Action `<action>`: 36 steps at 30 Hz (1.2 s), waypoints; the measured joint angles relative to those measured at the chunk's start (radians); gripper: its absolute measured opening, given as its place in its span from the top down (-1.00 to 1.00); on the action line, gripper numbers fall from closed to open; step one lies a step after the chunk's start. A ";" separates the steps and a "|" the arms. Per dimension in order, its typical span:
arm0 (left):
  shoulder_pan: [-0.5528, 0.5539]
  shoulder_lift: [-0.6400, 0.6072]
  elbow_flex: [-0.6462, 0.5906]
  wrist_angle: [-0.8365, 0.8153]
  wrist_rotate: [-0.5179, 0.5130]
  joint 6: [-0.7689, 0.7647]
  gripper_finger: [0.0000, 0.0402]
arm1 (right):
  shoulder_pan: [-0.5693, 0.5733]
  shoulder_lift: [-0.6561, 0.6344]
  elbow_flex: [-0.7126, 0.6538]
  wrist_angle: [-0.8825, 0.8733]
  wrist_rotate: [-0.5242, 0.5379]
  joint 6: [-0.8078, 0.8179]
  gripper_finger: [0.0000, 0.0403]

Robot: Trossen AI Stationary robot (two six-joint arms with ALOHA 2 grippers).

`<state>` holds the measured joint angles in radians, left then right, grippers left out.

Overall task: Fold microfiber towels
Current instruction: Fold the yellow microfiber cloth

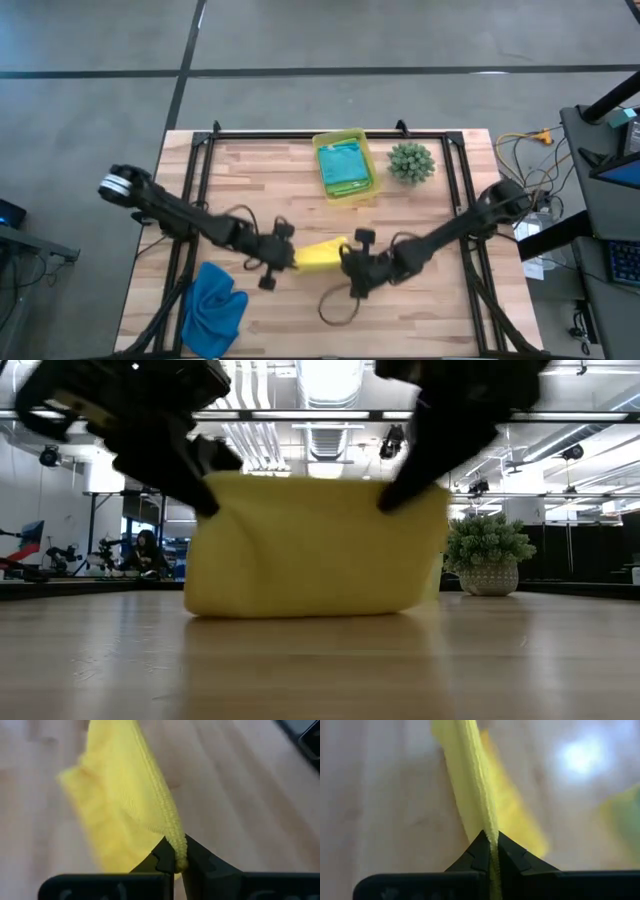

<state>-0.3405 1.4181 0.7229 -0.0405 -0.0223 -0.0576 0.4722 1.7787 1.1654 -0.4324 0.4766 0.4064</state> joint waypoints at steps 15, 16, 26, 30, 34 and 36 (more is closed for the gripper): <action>-0.171 0.391 0.105 0.327 0.091 -0.402 1.00 | 0.125 0.081 -0.065 0.161 -0.178 0.118 0.94; -0.171 0.388 0.105 0.327 0.082 -0.406 1.00 | 0.119 0.079 -0.061 0.152 -0.189 0.105 0.94; -0.170 0.298 0.070 0.260 0.039 -0.410 1.00 | 0.012 0.050 -0.053 0.151 -0.353 0.014 0.94; -0.165 0.238 0.039 0.263 0.020 -0.409 1.00 | -0.044 0.020 -0.075 0.166 -0.404 -0.022 0.95; -0.163 0.172 -0.022 0.270 -0.018 -0.436 1.00 | -0.107 -0.008 -0.116 0.240 -0.497 -0.045 0.95; -0.162 0.133 -0.069 0.277 -0.073 -0.474 1.00 | -0.139 -0.019 -0.134 0.261 -0.523 -0.049 0.95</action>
<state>-0.5023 1.5508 0.6543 0.2368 -0.0949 -0.5312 0.3333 1.7593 1.0319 -0.1711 -0.0467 0.3578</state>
